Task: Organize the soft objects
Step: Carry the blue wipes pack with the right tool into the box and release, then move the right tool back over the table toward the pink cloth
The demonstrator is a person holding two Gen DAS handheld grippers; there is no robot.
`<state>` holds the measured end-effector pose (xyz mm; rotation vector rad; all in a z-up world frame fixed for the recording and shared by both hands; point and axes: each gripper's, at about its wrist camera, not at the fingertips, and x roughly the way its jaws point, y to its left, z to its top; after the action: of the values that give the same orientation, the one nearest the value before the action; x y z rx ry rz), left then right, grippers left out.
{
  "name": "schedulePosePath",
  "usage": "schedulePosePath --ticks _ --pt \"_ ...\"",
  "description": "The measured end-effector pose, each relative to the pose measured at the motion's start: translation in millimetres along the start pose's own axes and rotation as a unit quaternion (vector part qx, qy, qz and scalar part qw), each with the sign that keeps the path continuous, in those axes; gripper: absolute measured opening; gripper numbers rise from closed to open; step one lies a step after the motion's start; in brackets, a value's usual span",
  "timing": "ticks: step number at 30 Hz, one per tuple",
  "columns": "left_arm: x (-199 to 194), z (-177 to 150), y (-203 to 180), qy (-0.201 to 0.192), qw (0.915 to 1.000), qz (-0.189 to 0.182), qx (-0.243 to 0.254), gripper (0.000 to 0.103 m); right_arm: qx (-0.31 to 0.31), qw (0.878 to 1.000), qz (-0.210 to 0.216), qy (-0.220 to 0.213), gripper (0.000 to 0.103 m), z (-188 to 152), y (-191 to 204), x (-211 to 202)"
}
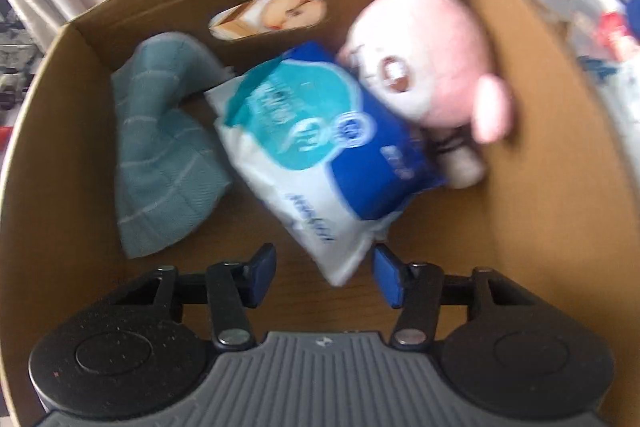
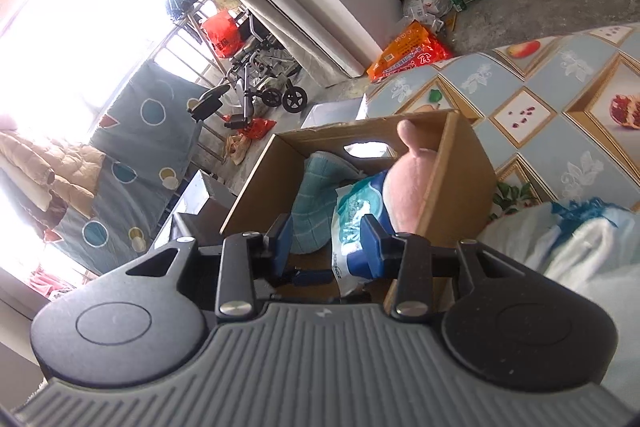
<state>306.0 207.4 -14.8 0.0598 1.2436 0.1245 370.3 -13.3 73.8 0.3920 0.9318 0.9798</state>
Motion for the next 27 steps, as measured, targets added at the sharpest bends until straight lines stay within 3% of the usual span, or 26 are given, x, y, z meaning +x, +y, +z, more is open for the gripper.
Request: schedulePosePath --ticks 5,9,14,22,27 --pt "1 -2 24 -0.003 0.9981 0.044 -0.042 0.052 0.001 1.000 -0.006 -0.005 0.037 -7 -8 -13" --pt "3 -3 37 -0.006 0.9968 0.026 -0.076 0.050 0.006 1.000 -0.008 -0.004 0.037 -13 -14 -14" --pt "6 -3 21 -0.015 0.9972 0.051 -0.052 0.051 0.017 1.000 -0.014 0.000 0.037 -23 -20 -18" --pt "-40 -24 24 -0.040 0.9959 0.035 -0.073 0.083 0.003 1.000 -0.024 -0.019 0.041 -40 -8 -67" --pt "-111 -41 36 -0.119 0.9870 0.016 -0.107 0.085 -0.017 0.997 -0.043 -0.055 0.048 -55 1 -128"
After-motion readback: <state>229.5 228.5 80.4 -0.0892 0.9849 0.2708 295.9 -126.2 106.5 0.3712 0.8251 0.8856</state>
